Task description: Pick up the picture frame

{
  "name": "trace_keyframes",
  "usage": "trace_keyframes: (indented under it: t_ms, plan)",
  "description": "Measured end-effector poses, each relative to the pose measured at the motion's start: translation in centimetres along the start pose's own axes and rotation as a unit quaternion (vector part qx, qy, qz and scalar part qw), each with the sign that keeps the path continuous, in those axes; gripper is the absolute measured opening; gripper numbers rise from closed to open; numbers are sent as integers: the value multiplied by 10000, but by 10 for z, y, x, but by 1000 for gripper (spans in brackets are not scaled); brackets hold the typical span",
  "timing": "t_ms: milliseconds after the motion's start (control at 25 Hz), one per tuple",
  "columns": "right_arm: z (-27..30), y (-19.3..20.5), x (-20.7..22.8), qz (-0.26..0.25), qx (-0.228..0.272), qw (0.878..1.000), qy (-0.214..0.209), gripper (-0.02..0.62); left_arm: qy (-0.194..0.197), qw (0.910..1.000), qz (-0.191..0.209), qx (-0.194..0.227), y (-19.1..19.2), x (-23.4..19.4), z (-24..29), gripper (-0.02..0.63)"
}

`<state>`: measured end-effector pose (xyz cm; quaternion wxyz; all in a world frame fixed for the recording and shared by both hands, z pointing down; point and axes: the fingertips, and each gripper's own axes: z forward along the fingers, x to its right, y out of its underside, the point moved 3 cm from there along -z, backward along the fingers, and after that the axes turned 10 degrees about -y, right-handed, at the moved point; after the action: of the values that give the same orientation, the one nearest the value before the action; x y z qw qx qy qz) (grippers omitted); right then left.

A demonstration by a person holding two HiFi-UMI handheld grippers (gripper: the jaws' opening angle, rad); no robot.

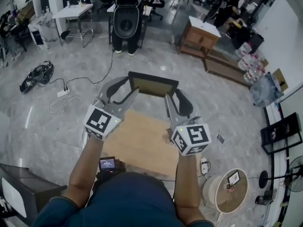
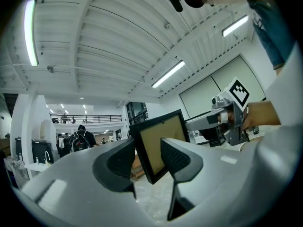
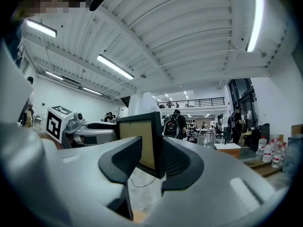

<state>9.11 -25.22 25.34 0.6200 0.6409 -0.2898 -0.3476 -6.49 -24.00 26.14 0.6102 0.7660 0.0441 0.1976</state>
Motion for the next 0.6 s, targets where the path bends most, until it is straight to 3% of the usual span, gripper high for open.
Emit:
trace_keyframes:
  t_ms: [600]
  plan:
    - [-3,3,7,-178,-166,9994,238,110,96,9999,33,-11,3,1,6,153]
